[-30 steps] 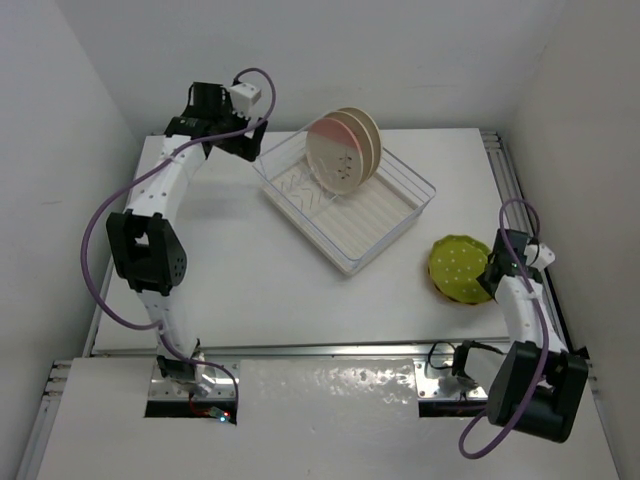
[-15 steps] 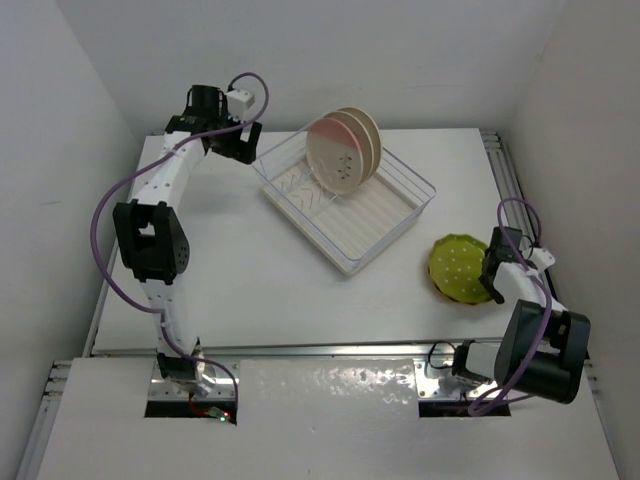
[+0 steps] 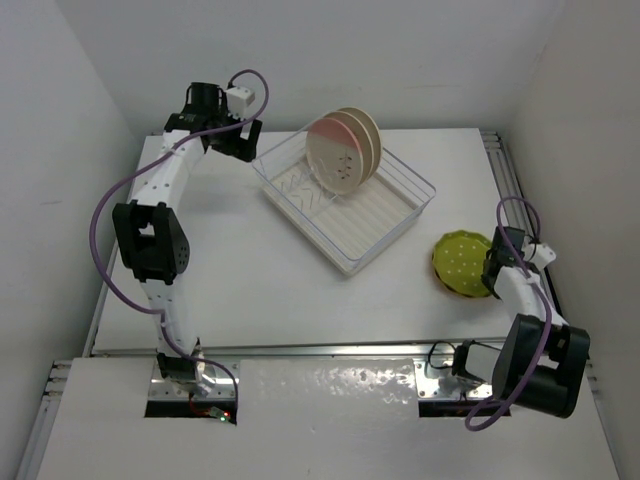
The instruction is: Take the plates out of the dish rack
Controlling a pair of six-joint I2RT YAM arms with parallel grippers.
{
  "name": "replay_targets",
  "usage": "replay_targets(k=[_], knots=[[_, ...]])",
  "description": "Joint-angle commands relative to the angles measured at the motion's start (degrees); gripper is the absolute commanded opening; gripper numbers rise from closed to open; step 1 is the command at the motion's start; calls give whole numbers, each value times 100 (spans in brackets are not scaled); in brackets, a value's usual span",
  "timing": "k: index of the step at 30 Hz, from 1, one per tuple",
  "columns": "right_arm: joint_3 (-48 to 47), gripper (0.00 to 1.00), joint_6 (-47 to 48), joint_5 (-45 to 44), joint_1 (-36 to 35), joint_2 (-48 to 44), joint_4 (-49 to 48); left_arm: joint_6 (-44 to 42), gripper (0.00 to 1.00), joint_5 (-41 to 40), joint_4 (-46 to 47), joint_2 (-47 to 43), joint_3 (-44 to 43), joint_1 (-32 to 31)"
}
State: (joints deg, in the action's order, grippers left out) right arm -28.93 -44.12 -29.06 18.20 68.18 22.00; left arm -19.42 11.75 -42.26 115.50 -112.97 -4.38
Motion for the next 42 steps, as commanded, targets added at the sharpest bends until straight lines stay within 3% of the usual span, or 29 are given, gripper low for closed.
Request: replay_targets(k=[1, 9, 13, 18, 27, 42], knots=[[-87, 0, 403, -284, 26, -217, 24, -71, 95, 108, 130, -265, -138, 60], [-26, 0, 1125, -37, 17, -288, -213, -97, 95, 152, 165, -283, -103, 52], [343, 0, 1309, 199, 26, -341, -1055, -132, 95, 152, 192, -309, -68, 60], [704, 0, 1108, 234, 26, -358, -1944, -167, 95, 144, 192, -335, -15, 60], [1161, 0, 633, 296, 26, -700, -2533, -220, 95, 56, 174, -362, 38, 60], [722, 0, 1335, 102, 17, -772, -2068, -255, 95, 56, 210, -335, 20, 60]])
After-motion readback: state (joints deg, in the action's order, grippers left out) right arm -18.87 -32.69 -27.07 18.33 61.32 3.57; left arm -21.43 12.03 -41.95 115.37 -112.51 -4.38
